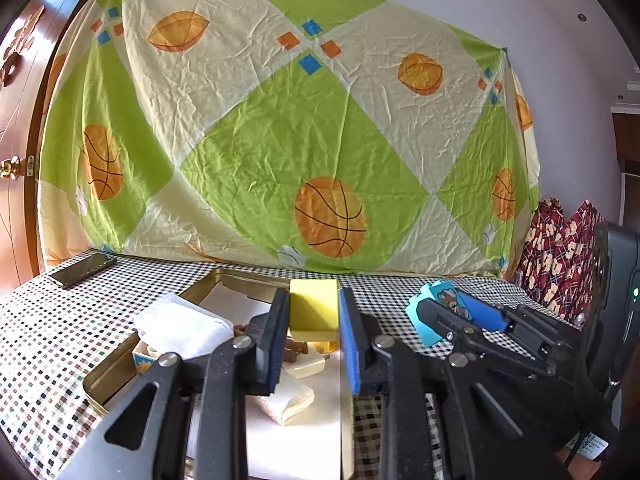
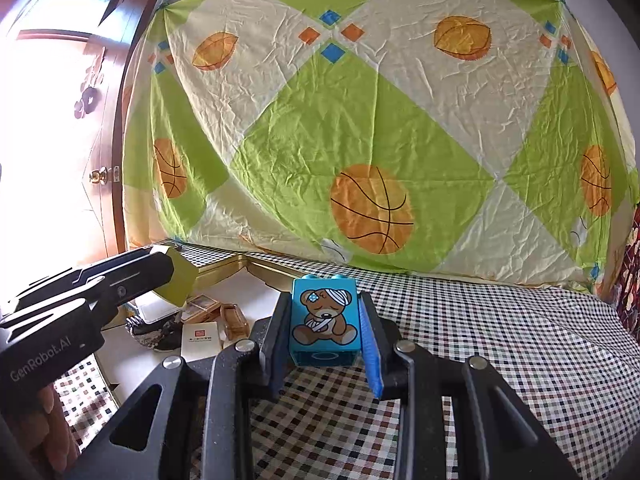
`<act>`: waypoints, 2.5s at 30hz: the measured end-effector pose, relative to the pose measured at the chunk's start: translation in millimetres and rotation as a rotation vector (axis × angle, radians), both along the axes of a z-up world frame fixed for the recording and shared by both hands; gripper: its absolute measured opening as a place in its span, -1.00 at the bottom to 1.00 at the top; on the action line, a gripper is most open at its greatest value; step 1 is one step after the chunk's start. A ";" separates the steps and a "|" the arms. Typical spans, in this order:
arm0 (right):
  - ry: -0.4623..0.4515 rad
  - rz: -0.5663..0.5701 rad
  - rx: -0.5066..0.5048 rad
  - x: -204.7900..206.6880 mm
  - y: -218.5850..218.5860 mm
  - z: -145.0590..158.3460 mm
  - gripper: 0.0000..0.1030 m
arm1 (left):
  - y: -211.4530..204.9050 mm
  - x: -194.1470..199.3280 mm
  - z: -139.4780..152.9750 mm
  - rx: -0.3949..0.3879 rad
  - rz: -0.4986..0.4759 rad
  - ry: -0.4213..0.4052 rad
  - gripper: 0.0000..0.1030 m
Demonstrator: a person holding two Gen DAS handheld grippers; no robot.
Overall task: Organize rigid objects
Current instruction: 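Carry the yellow block in the left tool and blue block in the right toward the tin, then lower the yellow and blue blocks into the tin and open both tools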
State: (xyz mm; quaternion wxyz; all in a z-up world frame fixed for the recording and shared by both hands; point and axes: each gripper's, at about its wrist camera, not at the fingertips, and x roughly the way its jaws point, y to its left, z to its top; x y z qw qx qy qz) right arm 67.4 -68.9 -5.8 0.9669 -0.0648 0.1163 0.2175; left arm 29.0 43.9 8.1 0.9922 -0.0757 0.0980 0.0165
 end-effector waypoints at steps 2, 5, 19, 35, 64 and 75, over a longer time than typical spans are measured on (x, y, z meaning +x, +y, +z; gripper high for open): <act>0.004 0.018 -0.006 0.8 7.8 2.1 -0.34 | 8.6 -0.2 1.2 0.003 0.017 0.010 -0.55; 0.008 0.044 -0.001 2.7 17.1 7.9 -0.34 | 24.4 1.3 0.1 0.002 0.047 0.035 -0.55; 0.134 0.161 -0.010 31.8 71.3 19.5 -0.34 | 61.4 16.6 -14.2 0.025 0.112 0.174 -0.55; 0.278 0.126 -0.119 74.7 97.8 -16.7 -0.34 | 41.7 38.0 -21.5 0.124 0.040 0.256 -0.50; 0.258 0.115 -0.012 65.3 71.6 -2.1 0.42 | 62.9 28.2 -7.1 0.122 0.165 0.221 0.99; 0.190 0.107 0.013 40.5 67.5 20.5 0.63 | 71.6 11.0 9.6 0.077 0.191 0.205 0.99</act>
